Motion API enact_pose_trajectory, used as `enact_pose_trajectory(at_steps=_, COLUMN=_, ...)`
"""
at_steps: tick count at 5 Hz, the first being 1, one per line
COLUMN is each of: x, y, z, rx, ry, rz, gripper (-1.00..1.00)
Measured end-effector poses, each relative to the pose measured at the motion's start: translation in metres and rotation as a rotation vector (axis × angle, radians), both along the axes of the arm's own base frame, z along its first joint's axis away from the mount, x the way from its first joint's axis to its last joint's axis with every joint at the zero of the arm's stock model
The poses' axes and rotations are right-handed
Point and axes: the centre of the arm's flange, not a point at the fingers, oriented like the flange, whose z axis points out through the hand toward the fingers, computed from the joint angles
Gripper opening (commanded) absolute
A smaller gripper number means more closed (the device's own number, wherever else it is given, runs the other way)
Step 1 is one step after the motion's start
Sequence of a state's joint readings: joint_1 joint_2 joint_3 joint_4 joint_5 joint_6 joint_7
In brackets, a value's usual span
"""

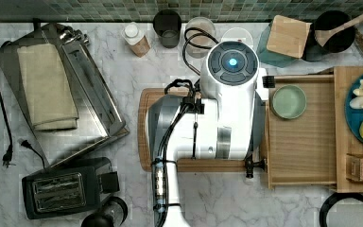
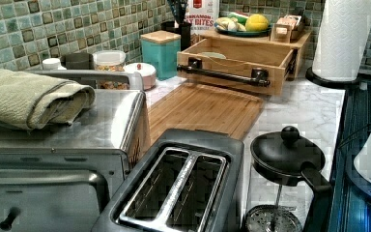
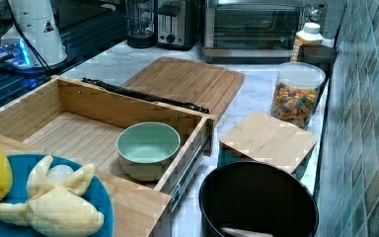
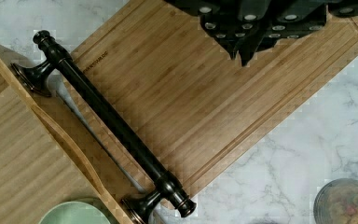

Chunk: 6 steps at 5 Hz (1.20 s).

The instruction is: Close the drawer.

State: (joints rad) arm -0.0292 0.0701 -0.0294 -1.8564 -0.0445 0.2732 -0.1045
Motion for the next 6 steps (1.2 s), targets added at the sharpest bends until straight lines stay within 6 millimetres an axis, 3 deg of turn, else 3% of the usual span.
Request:
enact_pose_trajectory(at_steps=2, x=-0.001, y=-0.003, z=-0.009, rx=-0.001, ry=0.012, rz=-0.003, gripper=-1.00)
enact_pose_trajectory(at_steps=4, x=-0.008, y=0.002, z=-0.026, rx=0.003, ry=-0.058, rz=0.337, gripper=-1.00)
enact_pose_trajectory(at_steps=6, x=-0.022, y=0.009, z=-0.058, rx=-0.005, ry=0.054, rz=0.586, gripper=-1.00)
